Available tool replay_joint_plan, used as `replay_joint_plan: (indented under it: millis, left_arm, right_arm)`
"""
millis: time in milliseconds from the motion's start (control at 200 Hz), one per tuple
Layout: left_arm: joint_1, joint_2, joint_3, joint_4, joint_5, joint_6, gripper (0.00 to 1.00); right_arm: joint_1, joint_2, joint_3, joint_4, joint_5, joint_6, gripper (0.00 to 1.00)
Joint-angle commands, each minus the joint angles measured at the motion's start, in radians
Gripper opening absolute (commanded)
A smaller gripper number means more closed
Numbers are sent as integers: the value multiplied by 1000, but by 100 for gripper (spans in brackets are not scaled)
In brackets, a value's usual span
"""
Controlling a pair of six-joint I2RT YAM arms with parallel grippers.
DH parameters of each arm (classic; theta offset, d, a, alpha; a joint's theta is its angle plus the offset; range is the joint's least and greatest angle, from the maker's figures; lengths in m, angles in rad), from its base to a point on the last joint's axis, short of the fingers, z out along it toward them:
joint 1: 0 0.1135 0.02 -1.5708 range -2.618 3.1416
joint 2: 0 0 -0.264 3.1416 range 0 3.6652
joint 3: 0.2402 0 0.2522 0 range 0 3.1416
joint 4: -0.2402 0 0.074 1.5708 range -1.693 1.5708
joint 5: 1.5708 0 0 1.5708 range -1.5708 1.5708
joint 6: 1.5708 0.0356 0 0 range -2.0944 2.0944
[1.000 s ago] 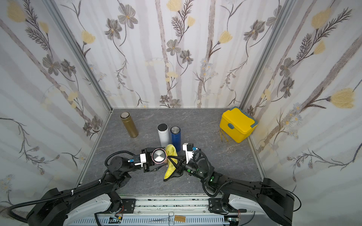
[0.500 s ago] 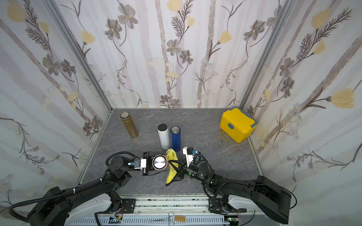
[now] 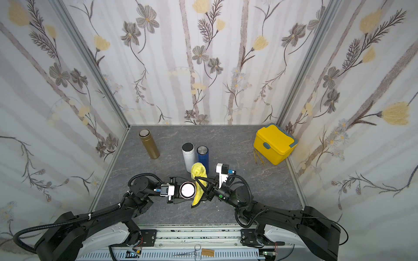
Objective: Wipe the surface of the thermos
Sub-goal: Wipe the dirt from the surface of the thermos.
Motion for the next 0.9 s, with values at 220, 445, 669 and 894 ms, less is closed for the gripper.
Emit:
replay_joint_plan:
  millis: [220,445,669,894]
  left_arm:
    - [-5,-34,13,19,85,98,0]
    - [-5,-52,1,-2,113,140,0]
    - [-4,-68,-10,-2,152,159,0]
    - [-6,-74,-9,1,183,154,0]
  right_arm:
    - [4,-136,94,-232,-52,-53,0]
    - [4,-54,62,-138,-83,-18,0]
    - [4,65,-49,65,-127,22,0]
    - [4,-93,102,-200,-111,-75,0]
